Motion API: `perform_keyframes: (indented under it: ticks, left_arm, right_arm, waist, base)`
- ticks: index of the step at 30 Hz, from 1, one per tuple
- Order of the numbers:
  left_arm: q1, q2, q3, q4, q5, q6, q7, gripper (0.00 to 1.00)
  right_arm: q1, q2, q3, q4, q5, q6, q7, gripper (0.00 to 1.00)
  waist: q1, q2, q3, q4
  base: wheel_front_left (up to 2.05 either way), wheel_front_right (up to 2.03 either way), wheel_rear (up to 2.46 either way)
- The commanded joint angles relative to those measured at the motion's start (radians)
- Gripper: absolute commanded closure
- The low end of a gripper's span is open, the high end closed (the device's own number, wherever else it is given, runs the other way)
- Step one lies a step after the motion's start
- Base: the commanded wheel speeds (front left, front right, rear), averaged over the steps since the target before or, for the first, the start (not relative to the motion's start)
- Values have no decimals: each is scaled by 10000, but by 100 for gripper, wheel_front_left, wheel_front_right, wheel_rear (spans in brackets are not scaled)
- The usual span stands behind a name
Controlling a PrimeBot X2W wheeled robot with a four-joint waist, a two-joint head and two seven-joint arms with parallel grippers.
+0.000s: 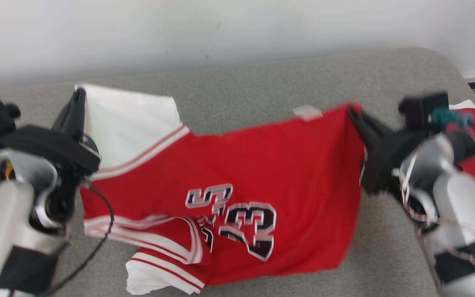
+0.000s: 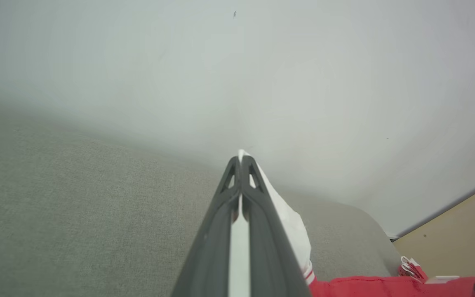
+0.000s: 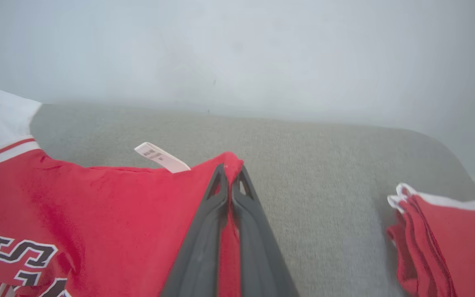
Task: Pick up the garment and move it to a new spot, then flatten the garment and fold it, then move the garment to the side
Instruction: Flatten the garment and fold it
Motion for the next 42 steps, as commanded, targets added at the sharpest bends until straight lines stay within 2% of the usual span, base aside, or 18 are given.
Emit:
perform_keyframes:
  ticks: [1,3,5,10,14,17,22,26,30,33,37,42]
  left_arm:
    - [-671,259,-35,-278,-9,-158,345,100]
    - [-1427,528,-233,-583,114,-526,743,100]
    - [-2255,786,-188,-774,72,-716,1054,100]
    - [-4682,1544,-219,-1194,655,-1056,1177,100]
    - [-6691,1803,-470,-1537,1376,-1337,437,100]
    - [-7483,1904,-641,-1509,1728,-1408,-71,100]
    - [-9200,1825,-961,-1432,2228,-1499,-1757,100]
    - [-9758,1890,-1450,-1503,2022,-1482,-3067,100]
    - [-9123,2215,-2399,-1348,1543,-1475,-3427,100]
    - [-8097,2479,-3038,-1224,1413,-1476,-3554,100]
    - [-5607,1898,-2695,-1497,985,-1478,-3563,100]
    - [-2564,1355,-2295,-2026,993,-1477,-3564,100]
  right_arm:
    - [-945,-332,532,23,166,11,-546,100]
    - [-1815,-711,1043,351,302,11,-933,100]
    - [-2916,-1008,1543,741,420,11,-1252,100]
    - [-5563,-1265,2233,1953,264,11,-2056,100]
    - [-7394,-1237,2087,3006,-215,11,-3134,100]
    - [-8100,-1180,1927,3542,-599,11,-3686,100]
    - [-9559,-1029,1172,4650,-1640,11,-4918,100]
    - [-10181,-944,842,5094,-2688,11,-5654,100]
    - [-10083,-989,1011,5547,-3539,11,-5909,100]
    - [-9659,-995,1301,6084,-3639,11,-5838,100]
    - [-8674,-1005,2199,6963,-3162,11,-5751,100]
    - [-7410,-1109,3179,7168,-2311,11,-5851,100]
  waist:
    - [3,1,768,-113]
    - [3,1,1393,-82]
    - [3,1,2007,-116]
    - [3,1,3235,-335]
    - [3,1,3743,-351]
    - [3,1,3801,-313]
    - [3,1,3771,-198]
    - [3,1,3888,-134]
    - [3,1,4033,-67]
    - [3,1,4103,-18]
    - [3,1,3873,74]
    - [3,1,2979,206]
  base:
    - [0,0,0]
    - [0,0,0]
    - [0,0,0]
    - [0,0,0]
    - [0,0,0]
    - [0,0,0]
    - [0,0,0]
    - [0,0,0]
    - [0,0,0]
    - [0,0,0]
    - [0,0,0]
    - [0,0,0]
